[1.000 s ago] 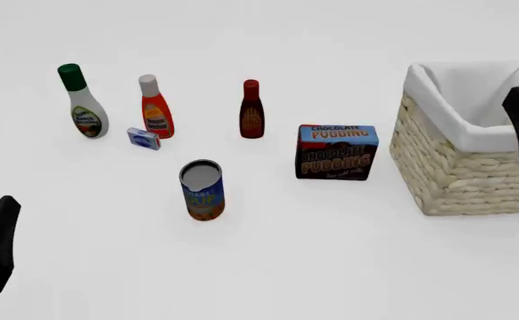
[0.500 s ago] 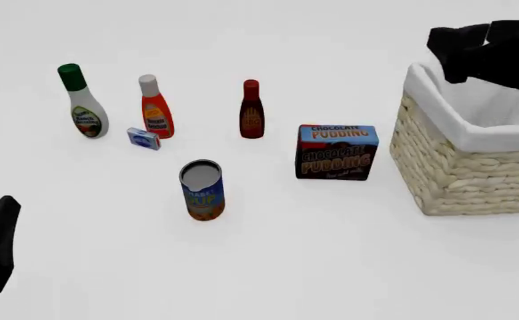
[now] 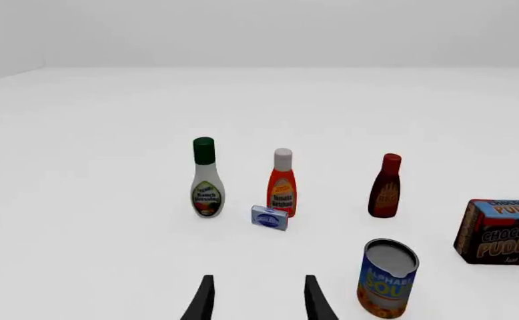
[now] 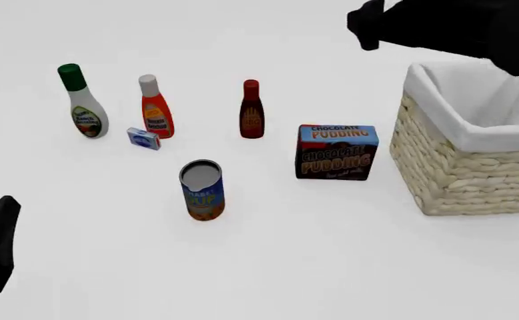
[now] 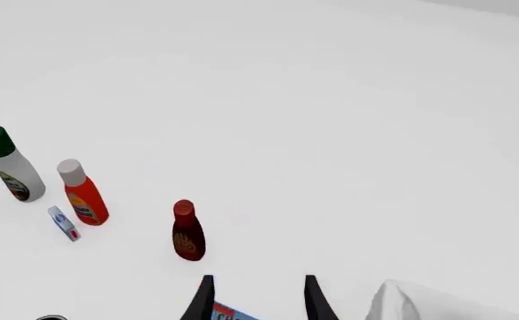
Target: Pick the bbq sauce and place it in the basket.
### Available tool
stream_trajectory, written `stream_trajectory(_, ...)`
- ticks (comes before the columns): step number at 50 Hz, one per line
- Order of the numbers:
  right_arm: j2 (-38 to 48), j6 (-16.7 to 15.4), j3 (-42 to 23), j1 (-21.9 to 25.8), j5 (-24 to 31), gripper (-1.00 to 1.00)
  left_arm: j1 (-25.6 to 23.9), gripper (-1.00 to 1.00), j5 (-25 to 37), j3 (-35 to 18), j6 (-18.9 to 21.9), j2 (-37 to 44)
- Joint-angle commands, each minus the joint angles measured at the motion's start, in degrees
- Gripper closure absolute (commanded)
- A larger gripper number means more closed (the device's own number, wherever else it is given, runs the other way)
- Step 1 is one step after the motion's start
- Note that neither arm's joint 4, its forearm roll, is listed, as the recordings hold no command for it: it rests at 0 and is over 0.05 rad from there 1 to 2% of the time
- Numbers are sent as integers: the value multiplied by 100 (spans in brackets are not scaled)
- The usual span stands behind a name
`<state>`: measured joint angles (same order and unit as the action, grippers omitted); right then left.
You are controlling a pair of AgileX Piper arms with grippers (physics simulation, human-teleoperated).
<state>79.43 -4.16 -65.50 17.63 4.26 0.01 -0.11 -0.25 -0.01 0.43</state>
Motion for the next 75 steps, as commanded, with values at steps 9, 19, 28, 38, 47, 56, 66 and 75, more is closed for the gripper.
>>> stream_trajectory(9,1331,-83,-1280,530,295,-100,-1,-100,0,0,0,0)
stream_trajectory(19,1886,-125,-1866,665,506,-100,-2,-100,0,0,0,1)
stream_trajectory(28,2385,-124,-2407,885,692,-100,0,-100,0,0,0,1)
stream_trajectory(38,3050,-51,-3054,960,878,-100,0,-100,0,0,1,0)
stream_trajectory(47,3635,61,-3656,1024,1073,-100,1,-100,0,0,-1,1)
stream_trajectory(56,4067,107,-4083,1053,1205,-100,0,-100,0,0,1,1)
stream_trajectory(66,4444,100,-4300,993,1238,-100,0,-100,0,0,0,-1)
stream_trajectory(75,4911,97,-4795,926,1434,-100,0,-100,0,0,-1,0)
